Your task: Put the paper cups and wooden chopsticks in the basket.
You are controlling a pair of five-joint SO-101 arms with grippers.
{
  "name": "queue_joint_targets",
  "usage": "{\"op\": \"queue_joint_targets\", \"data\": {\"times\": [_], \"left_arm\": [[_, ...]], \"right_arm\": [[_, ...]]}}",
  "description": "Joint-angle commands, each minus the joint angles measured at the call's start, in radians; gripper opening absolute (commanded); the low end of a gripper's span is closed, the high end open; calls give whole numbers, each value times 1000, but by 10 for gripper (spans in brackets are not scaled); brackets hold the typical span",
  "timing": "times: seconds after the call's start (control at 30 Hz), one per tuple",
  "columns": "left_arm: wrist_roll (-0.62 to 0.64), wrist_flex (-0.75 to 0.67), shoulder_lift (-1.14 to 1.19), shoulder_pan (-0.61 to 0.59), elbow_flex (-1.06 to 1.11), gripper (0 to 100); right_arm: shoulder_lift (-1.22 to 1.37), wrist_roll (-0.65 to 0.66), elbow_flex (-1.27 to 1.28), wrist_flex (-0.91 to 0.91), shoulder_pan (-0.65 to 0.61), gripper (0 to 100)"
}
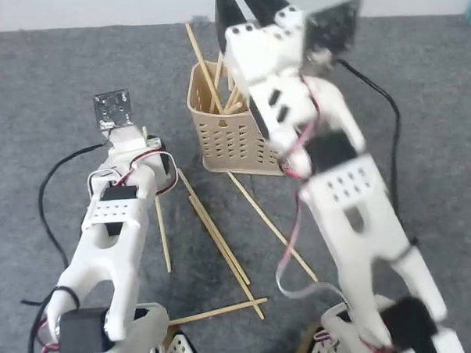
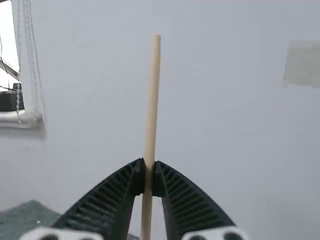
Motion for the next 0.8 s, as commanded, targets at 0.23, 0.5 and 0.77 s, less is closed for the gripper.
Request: {"op": "queue_joint_targets", "data": {"times": [0.23,0.5,0.77], "left_arm": [[-8,-29,-41,11,-5,11],[-9,-29,-41,11,-5,11],[-9,-29,-41,9,-4,11]], "right_arm": [[113,11,-51,-21,25,131],[-24,11,-52,99,39,124],[-358,-35,-12,760,117,123]]}}
